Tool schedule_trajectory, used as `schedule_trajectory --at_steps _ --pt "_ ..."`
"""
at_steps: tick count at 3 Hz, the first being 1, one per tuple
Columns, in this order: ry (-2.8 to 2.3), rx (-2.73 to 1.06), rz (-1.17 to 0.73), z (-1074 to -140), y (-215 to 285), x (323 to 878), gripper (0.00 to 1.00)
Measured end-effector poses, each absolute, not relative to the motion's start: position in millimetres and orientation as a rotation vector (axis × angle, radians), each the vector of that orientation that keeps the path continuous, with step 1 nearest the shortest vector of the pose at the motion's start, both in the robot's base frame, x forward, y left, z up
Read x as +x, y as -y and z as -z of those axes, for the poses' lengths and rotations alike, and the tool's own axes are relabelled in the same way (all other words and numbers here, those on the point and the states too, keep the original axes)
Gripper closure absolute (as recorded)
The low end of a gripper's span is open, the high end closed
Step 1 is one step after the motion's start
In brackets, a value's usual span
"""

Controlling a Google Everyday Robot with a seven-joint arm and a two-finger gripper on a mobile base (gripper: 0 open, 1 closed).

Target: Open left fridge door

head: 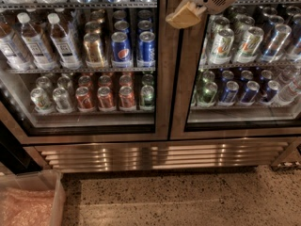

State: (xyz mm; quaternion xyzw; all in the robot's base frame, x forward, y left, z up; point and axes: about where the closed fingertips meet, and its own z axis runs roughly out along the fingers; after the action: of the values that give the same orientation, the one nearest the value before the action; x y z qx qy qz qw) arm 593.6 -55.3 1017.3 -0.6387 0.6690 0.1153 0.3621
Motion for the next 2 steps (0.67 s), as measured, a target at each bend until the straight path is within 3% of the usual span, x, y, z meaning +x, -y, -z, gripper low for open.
schedule_trajectory --at_steps 2 --pt "-1.723 -1.645 -0.297 -1018.1 60.0 599.5 1.0"
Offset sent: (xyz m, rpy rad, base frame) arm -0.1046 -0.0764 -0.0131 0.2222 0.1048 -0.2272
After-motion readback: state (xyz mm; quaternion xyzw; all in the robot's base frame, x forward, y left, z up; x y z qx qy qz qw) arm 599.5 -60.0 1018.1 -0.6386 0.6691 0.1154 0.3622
